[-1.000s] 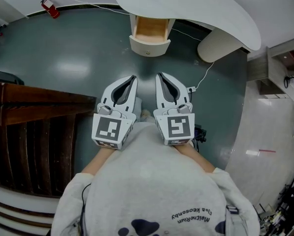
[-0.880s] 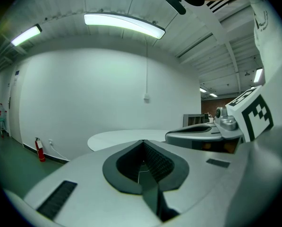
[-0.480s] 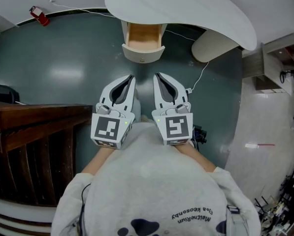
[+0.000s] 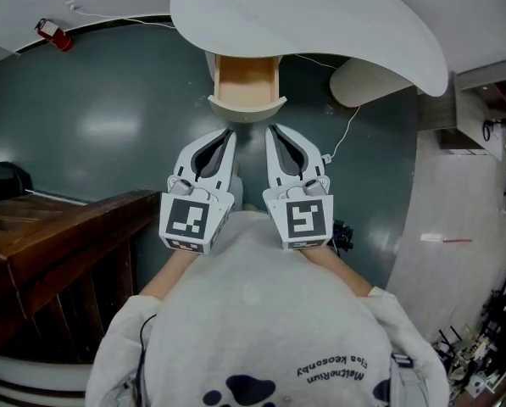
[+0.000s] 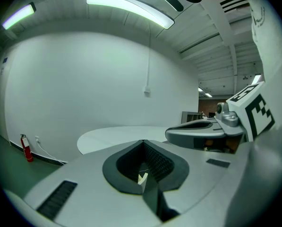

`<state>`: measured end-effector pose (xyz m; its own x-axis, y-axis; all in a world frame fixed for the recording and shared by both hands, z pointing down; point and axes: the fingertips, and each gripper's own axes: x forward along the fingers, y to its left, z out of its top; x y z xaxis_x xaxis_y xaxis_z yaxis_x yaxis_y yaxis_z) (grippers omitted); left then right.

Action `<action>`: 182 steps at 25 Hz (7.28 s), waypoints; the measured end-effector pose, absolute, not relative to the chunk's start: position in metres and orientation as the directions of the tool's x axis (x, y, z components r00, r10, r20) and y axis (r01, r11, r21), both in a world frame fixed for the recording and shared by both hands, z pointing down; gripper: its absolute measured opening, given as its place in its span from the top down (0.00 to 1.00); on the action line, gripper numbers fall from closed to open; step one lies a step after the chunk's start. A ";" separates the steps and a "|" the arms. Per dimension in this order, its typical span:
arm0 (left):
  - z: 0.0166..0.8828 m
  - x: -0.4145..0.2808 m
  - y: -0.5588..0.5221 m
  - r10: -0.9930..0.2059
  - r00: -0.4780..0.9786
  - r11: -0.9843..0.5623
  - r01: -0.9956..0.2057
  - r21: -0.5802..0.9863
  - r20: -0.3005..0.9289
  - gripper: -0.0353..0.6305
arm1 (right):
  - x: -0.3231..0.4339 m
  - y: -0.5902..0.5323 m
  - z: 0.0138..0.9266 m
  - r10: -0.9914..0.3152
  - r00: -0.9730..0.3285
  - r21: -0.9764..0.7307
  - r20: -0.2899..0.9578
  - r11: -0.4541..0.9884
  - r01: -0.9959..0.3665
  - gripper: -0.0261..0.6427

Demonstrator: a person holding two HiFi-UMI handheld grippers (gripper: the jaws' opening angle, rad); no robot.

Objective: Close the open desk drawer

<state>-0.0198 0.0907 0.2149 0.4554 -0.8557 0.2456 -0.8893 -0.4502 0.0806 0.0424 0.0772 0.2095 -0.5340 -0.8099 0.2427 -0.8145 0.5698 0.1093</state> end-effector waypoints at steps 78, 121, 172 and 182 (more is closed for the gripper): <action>0.435 -0.037 -0.034 -0.663 0.553 -0.605 -0.793 0.072 0.504 0.94 | 0.016 -0.039 0.430 -0.707 -0.461 0.118 0.536 0.603 -0.789 0.94; 0.562 -0.047 -0.019 -0.585 0.515 -0.603 -0.793 0.090 0.626 0.94 | 0.015 -0.007 0.627 -0.475 -0.338 -0.071 0.813 0.494 -0.866 0.83; 0.576 -0.072 -0.119 -0.659 0.455 -0.525 -0.849 0.069 0.599 0.94 | 0.004 -0.105 0.651 -0.509 -0.288 -0.060 0.811 0.418 -0.906 0.80; 0.574 -0.073 -0.138 -0.659 0.457 -0.527 -0.847 0.068 0.597 0.94 | 0.003 -0.124 0.649 -0.516 -0.287 -0.053 0.807 0.420 -0.906 0.80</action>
<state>-0.0729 -0.1385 0.5744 0.4574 -0.6587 0.5974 -0.8473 -0.5268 0.0679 0.0028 -0.1235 0.6493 -0.2866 -0.5160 0.8072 -0.9059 0.4202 -0.0530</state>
